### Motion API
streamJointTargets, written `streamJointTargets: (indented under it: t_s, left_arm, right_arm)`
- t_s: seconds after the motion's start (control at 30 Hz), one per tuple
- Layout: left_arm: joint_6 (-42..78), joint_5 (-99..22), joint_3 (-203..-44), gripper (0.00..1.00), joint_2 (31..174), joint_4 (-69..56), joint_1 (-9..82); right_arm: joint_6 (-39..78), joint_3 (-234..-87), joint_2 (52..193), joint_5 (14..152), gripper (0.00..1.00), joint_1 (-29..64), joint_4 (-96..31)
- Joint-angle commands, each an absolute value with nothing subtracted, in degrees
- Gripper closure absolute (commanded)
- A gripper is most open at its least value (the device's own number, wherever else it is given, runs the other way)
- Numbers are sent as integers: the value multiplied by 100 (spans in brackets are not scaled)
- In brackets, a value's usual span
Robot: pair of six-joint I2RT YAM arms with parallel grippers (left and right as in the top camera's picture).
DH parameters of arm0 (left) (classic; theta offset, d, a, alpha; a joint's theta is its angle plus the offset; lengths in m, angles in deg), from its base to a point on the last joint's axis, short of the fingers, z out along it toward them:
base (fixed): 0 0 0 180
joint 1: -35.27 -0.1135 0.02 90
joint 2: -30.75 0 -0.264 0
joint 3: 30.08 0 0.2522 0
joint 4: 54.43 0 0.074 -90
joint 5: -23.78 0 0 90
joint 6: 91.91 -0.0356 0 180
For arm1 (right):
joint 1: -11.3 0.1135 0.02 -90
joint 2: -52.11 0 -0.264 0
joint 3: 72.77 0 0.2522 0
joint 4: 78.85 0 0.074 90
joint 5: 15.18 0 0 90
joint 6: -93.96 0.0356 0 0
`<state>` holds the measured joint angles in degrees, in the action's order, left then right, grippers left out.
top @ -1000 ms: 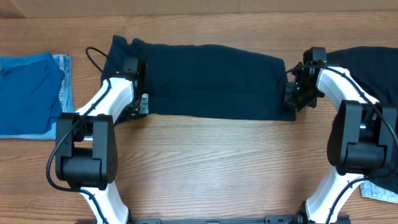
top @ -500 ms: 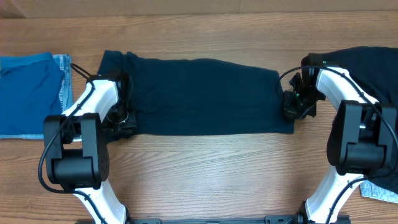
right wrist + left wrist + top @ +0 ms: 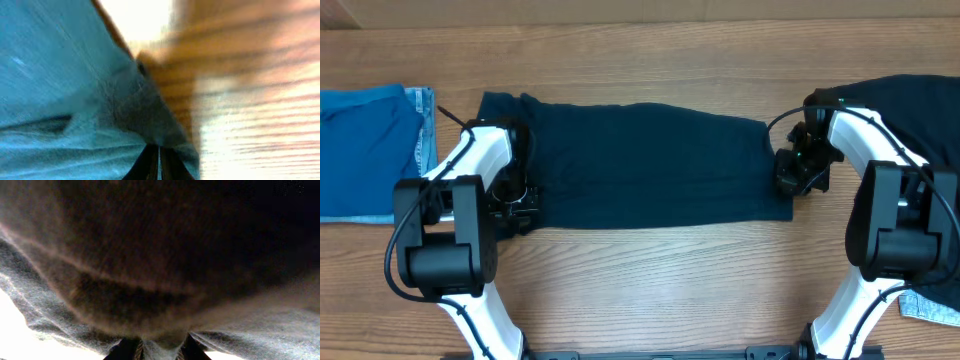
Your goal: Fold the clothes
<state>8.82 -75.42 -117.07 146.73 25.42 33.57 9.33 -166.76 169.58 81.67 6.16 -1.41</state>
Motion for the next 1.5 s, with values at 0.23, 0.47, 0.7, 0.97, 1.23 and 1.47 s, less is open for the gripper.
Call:
streamJointTargets:
  t_s: [0.23,0.47,0.7,0.97,1.23,1.47]
  left_arm:
    - [663,-6908,-12004,57,14216,2288,3270]
    - [-122,-5585,-12238,59,14029,1759,3270]
    - [-126,-5736,-12942,28,14007,996,3263]
    - [-104,-6055,-12961,34,14007,996,3263]
    - [-74,-6088,-12964,33,14007,1007,3121]
    - [267,-6051,-12961,21,14013,-101,2428]
  right_arm:
    - [972,-17736,15931,8320,54,609,-1269]
    - [968,-17736,16521,9345,36,609,-2161]
    - [802,-17736,17314,9592,20,609,-2823]
    - [804,-17734,17364,9590,14,609,-2891]
    - [802,-17734,17364,9592,13,609,-2720]
    - [804,-17734,17441,9597,7,620,-2731]
